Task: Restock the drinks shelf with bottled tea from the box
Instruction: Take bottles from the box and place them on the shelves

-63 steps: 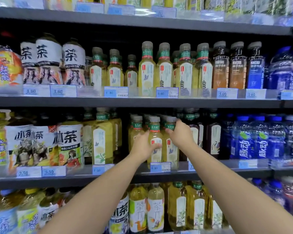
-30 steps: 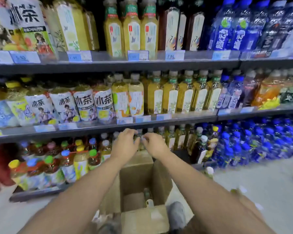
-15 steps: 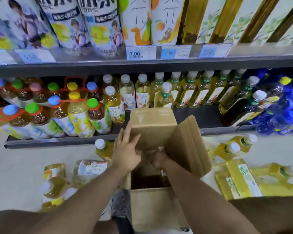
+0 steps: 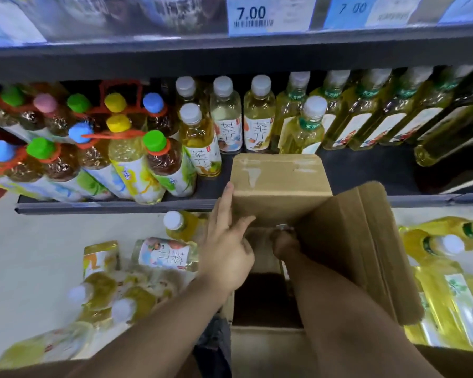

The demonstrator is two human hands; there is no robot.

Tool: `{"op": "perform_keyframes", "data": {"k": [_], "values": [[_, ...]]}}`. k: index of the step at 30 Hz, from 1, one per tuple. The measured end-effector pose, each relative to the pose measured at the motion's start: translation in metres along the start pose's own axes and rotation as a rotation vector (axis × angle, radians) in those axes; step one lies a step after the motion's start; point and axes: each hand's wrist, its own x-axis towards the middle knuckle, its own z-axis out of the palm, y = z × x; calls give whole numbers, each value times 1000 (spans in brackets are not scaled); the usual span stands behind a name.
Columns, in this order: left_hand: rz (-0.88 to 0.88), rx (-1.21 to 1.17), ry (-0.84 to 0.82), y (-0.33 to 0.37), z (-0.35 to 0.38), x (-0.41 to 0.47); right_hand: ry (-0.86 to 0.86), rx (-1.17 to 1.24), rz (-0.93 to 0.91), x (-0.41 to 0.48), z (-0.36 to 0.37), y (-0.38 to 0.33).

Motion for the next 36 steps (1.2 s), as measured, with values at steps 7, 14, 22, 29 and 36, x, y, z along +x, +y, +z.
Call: {"op": "perform_keyframes", "data": {"k": [7, 14, 22, 29, 36], "values": [[-34, 43, -21, 4, -1, 1, 44, 96, 71, 13, 15, 12], [-42, 60, -59, 2, -5, 1, 250, 51, -146, -51, -23, 6], [-148, 183, -292, 66, -66, 1, 436, 50, -419, -188, -120, -33], [55, -150, -60, 158, -175, -20, 742, -123, -659, -317, -212, -74], [216, -226, 283, 244, -310, -8, 1014, -90, -913, -458, -304, -151]]}}
